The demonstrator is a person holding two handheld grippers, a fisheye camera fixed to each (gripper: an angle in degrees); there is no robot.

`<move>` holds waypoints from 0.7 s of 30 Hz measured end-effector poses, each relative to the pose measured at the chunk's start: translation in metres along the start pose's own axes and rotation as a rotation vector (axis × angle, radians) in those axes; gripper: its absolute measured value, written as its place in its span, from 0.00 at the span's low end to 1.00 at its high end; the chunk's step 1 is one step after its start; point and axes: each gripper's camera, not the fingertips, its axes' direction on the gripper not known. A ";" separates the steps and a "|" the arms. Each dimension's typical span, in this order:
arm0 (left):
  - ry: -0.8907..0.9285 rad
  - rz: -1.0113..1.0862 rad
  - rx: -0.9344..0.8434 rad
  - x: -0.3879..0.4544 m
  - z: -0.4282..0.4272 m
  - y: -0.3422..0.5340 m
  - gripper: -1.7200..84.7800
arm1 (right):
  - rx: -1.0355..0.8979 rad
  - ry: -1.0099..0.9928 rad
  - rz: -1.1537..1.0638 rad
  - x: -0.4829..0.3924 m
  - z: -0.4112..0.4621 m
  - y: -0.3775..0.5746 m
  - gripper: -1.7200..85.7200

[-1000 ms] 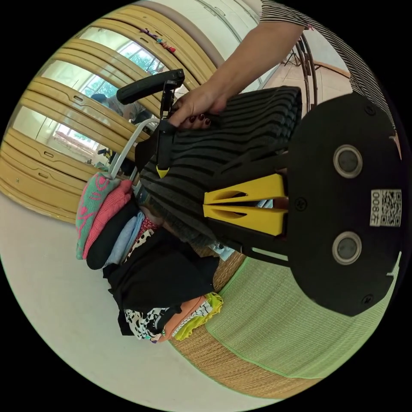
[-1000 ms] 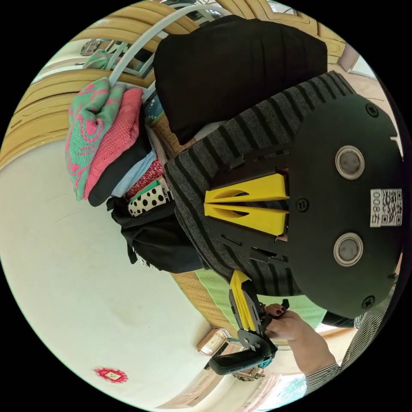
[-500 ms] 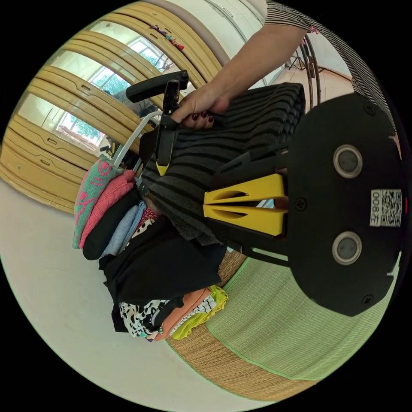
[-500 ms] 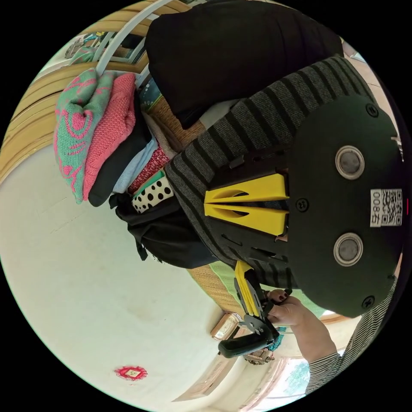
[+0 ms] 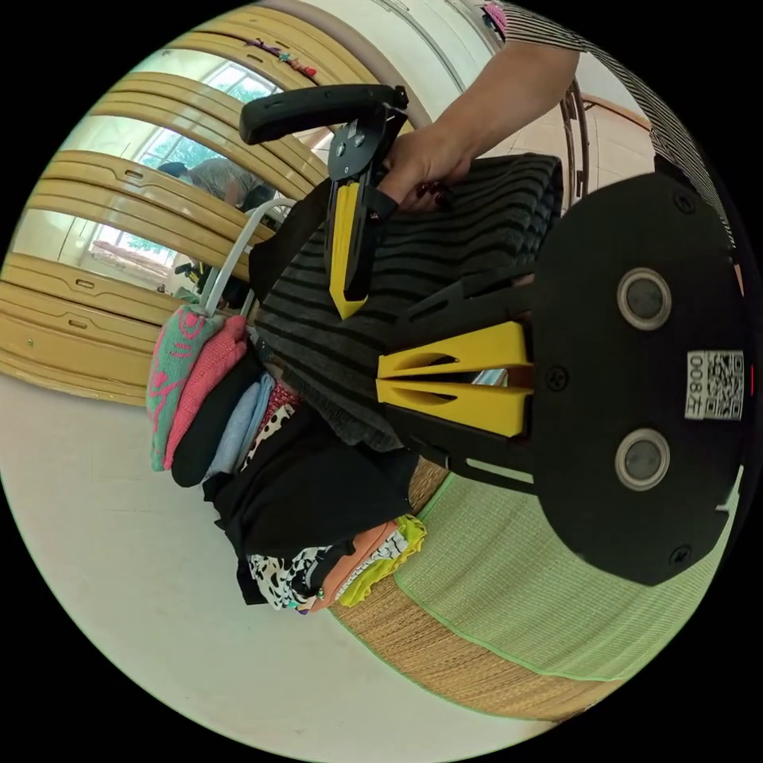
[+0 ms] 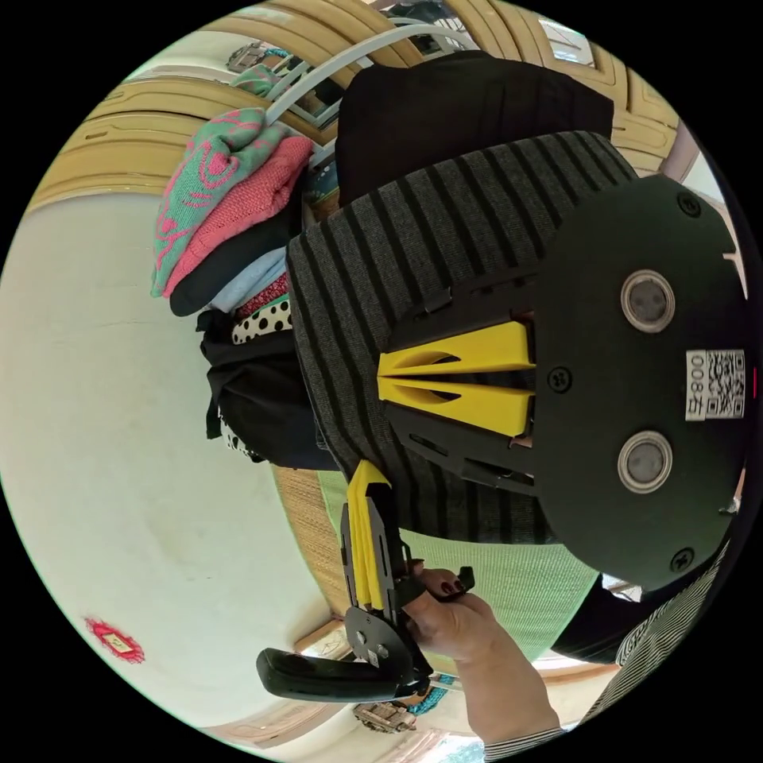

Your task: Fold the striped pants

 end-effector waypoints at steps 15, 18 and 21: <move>0.227 -0.063 -0.091 0.009 -0.090 0.094 0.02 | 0.299 0.014 0.946 0.302 -0.099 0.298 0.15; 0.274 -0.146 -0.094 0.015 -0.102 0.096 0.02 | 0.295 -0.051 0.981 0.322 -0.076 0.313 0.15; 0.301 -0.179 -0.083 0.030 -0.115 0.088 0.02 | 0.329 -0.127 1.018 0.342 -0.061 0.321 0.15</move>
